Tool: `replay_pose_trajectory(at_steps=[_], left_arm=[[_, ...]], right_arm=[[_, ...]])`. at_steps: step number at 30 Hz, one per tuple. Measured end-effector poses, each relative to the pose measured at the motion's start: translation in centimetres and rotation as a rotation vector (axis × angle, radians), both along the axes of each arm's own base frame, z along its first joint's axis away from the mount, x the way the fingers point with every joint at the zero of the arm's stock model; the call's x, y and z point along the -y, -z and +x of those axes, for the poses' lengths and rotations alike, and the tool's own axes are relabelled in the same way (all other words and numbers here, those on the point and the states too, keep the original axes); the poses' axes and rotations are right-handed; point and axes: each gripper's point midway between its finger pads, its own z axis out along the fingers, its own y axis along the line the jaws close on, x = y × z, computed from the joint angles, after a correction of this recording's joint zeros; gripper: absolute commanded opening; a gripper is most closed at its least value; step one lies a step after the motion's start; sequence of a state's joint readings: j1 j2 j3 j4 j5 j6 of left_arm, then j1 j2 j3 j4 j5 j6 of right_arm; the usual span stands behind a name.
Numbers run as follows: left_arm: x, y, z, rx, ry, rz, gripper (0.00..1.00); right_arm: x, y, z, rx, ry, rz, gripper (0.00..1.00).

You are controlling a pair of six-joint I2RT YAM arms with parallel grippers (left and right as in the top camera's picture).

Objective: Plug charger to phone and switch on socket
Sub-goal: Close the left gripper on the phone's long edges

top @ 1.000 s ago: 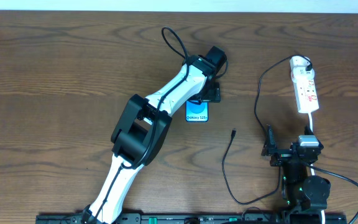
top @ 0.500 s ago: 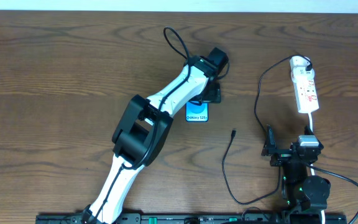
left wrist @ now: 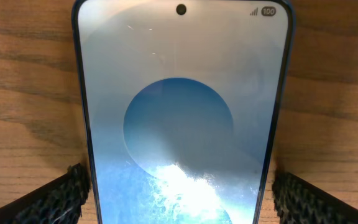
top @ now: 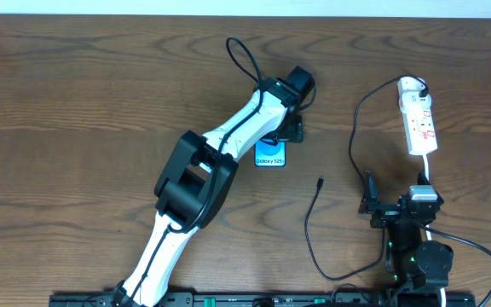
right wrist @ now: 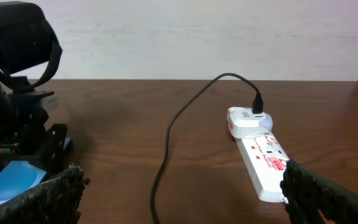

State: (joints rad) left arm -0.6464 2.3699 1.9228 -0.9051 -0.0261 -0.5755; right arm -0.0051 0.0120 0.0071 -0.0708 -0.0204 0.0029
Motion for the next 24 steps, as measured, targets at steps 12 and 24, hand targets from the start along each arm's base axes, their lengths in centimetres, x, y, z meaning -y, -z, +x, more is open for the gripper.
replay_pose_trajectory(at_steps=[12, 24], left_arm=[[-0.08, 0.01, -0.03, -0.001, 0.001, 0.004, 0.85], [-0.12, 0.01, -0.06, -0.002, 0.001, 0.006, 0.79]], right_arm=[[-0.01, 0.00, 0.00, 0.000, 0.000, 0.000, 0.99], [-0.01, 0.00, 0.00, 0.000, 0.000, 0.000, 0.99]])
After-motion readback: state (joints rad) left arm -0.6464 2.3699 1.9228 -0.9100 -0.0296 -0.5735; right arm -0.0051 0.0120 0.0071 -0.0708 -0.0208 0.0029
